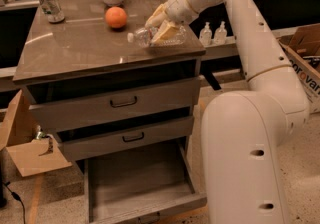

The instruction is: Place water bottle into bottom drawer

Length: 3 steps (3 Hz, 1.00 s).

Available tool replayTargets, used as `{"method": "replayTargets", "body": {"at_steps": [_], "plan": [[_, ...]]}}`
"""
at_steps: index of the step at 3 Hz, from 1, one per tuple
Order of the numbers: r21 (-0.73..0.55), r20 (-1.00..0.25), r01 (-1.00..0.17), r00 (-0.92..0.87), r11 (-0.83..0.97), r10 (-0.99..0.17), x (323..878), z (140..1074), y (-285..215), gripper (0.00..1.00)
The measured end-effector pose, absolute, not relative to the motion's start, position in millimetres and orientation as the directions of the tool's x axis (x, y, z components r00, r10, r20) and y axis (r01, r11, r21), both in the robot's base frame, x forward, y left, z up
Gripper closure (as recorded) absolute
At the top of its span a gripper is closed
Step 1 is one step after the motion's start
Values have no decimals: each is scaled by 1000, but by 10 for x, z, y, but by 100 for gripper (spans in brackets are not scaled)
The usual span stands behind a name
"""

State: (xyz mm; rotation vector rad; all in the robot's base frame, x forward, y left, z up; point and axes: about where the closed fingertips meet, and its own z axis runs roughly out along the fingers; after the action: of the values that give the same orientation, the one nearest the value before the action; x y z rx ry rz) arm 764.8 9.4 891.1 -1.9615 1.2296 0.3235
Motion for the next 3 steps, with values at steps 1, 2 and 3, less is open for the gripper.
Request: {"method": "replayTargets", "body": {"at_steps": [1, 2, 3], "plan": [[-477, -558, -842, 513, -254, -652, 7464, 9059, 52, 100], [-439, -567, -854, 505, -281, -651, 7083, 9218, 15, 100], [-381, -621, -880, 471, -284, -627, 6648, 9209, 106, 100]]}}
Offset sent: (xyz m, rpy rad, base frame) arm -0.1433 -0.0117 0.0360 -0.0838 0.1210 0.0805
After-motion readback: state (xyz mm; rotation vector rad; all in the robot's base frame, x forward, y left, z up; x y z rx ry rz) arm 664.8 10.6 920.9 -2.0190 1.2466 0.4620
